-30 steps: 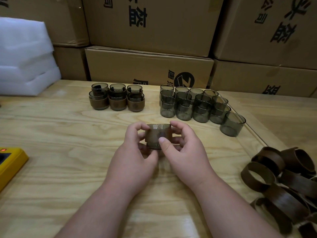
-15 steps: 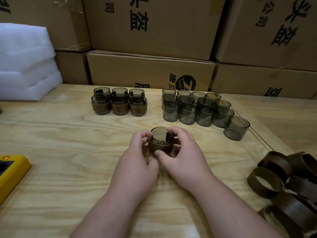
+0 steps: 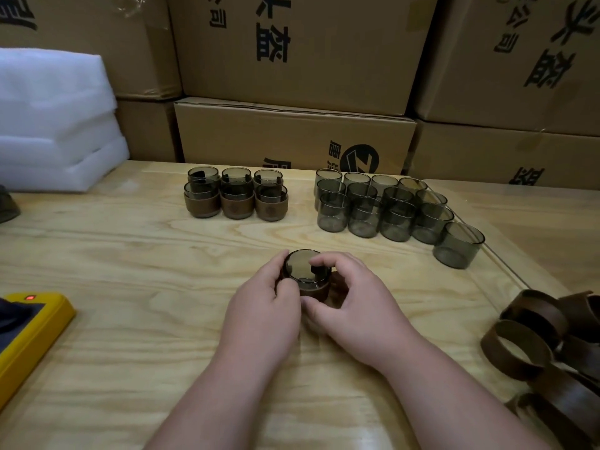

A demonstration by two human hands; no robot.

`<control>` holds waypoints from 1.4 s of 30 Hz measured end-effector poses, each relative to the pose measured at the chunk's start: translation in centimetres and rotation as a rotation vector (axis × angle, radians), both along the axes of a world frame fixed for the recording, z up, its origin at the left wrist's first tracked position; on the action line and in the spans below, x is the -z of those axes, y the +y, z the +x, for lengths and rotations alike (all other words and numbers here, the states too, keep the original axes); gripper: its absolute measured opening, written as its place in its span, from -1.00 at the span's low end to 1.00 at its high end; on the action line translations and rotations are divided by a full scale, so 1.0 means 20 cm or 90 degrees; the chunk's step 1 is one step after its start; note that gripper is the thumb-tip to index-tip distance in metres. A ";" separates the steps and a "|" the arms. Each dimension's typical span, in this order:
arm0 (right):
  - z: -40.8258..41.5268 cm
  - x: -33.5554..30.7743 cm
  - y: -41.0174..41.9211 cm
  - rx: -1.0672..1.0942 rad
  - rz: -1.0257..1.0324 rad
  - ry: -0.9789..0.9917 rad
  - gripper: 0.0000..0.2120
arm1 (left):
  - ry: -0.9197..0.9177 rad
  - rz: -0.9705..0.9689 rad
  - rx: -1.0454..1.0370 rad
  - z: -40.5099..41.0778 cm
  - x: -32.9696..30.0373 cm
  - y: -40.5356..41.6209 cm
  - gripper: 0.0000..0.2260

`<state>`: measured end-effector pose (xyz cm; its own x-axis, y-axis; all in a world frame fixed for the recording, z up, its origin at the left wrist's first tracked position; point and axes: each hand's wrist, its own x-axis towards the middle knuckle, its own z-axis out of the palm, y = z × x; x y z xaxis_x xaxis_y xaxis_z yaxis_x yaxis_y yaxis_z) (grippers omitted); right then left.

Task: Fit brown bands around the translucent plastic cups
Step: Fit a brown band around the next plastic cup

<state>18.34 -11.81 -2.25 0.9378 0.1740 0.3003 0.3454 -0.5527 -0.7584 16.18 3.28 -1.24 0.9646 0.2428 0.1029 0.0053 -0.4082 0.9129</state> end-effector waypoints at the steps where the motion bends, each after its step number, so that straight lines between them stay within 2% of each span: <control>1: 0.00 0.00 0.00 -0.001 -0.003 -0.001 -0.54 | 0.003 -0.004 0.000 0.00 0.00 0.00 -0.53; 24: -0.01 0.00 0.00 0.015 0.023 0.016 -0.59 | 0.033 0.013 0.016 0.01 0.00 -0.02 -0.51; 27: -0.01 0.01 0.00 0.010 0.019 0.003 -0.59 | -0.003 -0.029 0.007 -0.01 0.00 -0.04 -0.52; 29: 0.01 0.03 0.02 0.014 0.006 -0.009 -0.60 | -0.050 -0.107 -0.039 -0.04 0.00 -0.04 -0.49; 32: 0.04 0.02 0.08 0.026 -0.042 -0.040 -0.61 | -0.128 -0.190 -0.138 -0.06 -0.03 -0.04 -0.69; 36: 0.11 -0.01 0.25 0.003 -0.096 -0.056 -0.49 | -0.214 -0.202 -0.197 -0.07 -0.05 -0.04 -0.76; 42: 0.31 -0.01 0.47 -0.026 -0.169 -0.055 -0.56 | -0.212 -0.305 -0.237 -0.05 -0.06 -0.02 -0.70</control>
